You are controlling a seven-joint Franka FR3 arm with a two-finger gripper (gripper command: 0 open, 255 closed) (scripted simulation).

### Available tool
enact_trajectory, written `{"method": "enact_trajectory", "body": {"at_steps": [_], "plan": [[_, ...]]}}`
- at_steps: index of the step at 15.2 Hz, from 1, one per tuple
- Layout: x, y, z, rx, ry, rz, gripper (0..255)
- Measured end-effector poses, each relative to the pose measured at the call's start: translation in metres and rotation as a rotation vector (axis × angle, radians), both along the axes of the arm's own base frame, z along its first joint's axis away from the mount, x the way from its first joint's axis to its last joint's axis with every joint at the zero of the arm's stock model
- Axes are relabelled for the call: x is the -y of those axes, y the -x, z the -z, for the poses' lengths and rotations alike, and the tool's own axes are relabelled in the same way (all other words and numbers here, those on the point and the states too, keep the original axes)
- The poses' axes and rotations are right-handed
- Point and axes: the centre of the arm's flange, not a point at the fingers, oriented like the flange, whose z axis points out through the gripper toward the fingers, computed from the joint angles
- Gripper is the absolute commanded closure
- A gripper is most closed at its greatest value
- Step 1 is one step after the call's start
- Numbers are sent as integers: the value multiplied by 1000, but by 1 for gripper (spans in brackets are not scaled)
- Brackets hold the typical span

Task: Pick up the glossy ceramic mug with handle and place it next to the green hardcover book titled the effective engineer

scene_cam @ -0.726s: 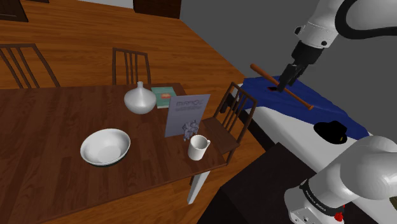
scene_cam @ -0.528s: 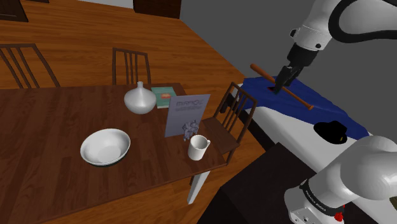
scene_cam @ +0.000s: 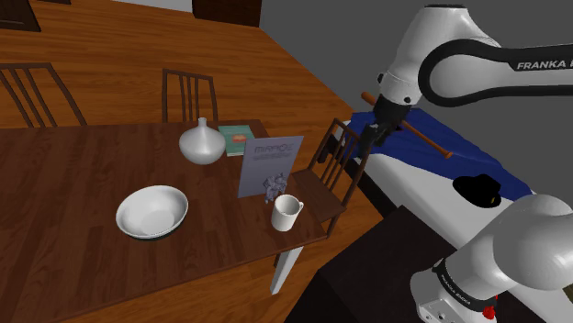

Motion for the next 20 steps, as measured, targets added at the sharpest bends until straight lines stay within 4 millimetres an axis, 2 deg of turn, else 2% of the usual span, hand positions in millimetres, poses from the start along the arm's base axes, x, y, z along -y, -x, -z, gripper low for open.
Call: {"method": "enact_trajectory", "body": {"at_steps": [9, 20], "plan": [[-70, -32, 83, -10, 3, 1, 0], [-155, -78, 197, -23, 2, 2, 0]]}}
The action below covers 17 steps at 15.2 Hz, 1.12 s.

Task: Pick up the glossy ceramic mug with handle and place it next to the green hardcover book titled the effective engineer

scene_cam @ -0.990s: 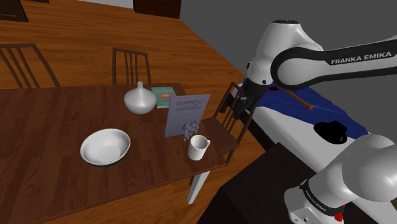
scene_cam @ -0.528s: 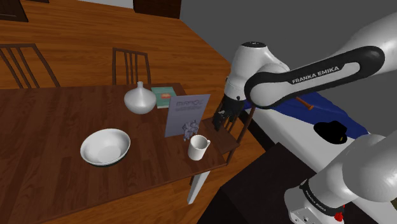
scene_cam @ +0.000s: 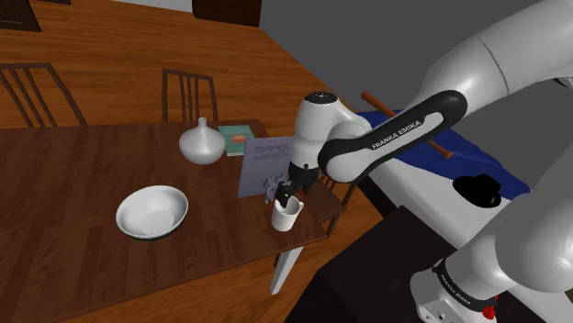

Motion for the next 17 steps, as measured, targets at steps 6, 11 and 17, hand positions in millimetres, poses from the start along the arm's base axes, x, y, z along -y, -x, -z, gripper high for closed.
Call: {"method": "enact_trajectory", "body": {"at_steps": [6, 11, 17], "plan": [[-34, -16, 48, -6, 0, 1, 0], [-34, -16, 76, -6, 0, 2, 0], [-33, -16, 84, -5, 0, 2, 0]]}}
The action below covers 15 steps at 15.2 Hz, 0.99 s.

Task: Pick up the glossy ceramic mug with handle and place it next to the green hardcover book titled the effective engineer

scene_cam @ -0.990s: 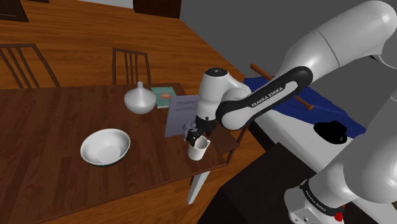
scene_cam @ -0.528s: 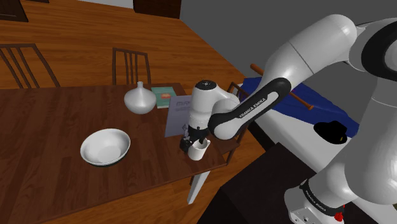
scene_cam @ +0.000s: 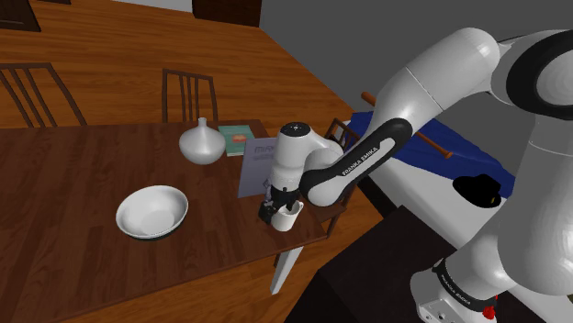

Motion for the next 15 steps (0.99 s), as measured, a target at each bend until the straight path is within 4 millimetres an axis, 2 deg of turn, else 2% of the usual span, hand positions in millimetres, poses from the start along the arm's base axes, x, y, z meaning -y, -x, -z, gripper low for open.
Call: {"method": "enact_trajectory", "body": {"at_steps": [1, 2, 12, 15], "plan": [[0, 0, 0, 0, 0, 0, 0], [0, 0, 0, 0, 0, 0, 255], [0, 0, 0, 0, 0, 0, 255], [0, -1, -11, 0, 0, 0, 255]]}}
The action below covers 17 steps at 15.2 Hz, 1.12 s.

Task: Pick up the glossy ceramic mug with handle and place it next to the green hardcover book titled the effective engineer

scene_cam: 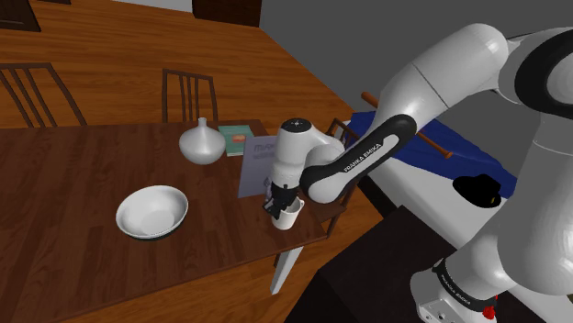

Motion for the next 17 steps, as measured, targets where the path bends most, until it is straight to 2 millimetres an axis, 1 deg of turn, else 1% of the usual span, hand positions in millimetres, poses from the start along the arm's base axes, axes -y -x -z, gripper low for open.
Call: {"method": "enact_trajectory", "body": {"at_steps": [17], "plan": [[0, 0, -89, 0, 0, 0, 255]]}}
